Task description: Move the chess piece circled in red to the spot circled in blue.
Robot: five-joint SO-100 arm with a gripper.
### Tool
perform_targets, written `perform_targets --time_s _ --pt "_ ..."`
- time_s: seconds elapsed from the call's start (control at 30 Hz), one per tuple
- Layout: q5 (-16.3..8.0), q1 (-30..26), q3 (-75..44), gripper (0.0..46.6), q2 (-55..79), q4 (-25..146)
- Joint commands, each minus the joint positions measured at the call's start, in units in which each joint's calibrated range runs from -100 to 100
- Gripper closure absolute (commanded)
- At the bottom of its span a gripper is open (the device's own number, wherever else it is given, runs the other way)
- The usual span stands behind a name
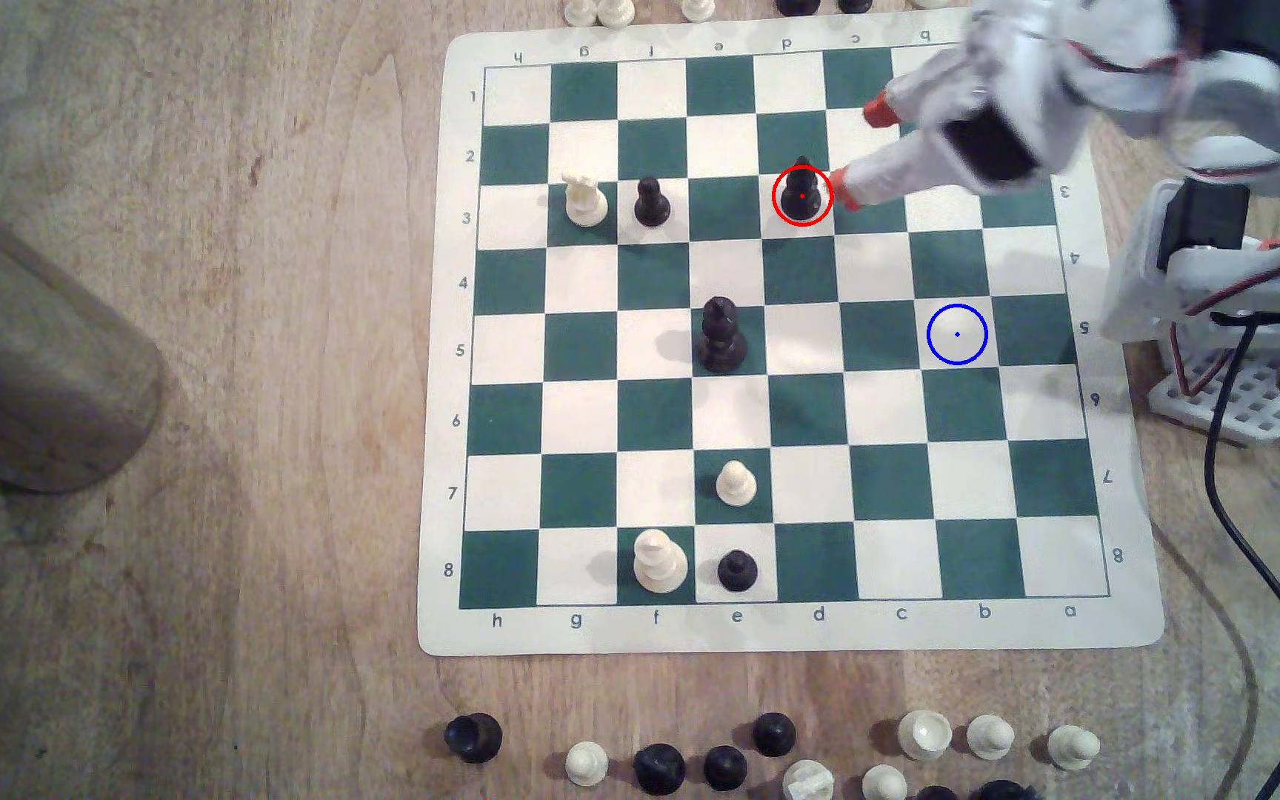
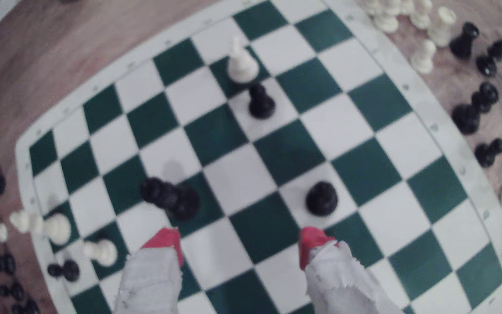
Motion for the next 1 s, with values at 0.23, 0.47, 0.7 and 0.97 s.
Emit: perform_targets --time_s 0.23,0.47,0.7,0.97 --pt "0.29 3.89 -8.5 25.0 15.44 -1.92" --pt "1.12 5.85 -11.85 25.2 27.15 -5.52" --pt "1.76 6.24 -13.85 25.4 34.54 -6.1" --pt "1.95 6.94 -13.39 25.8 39.38 -7.9"
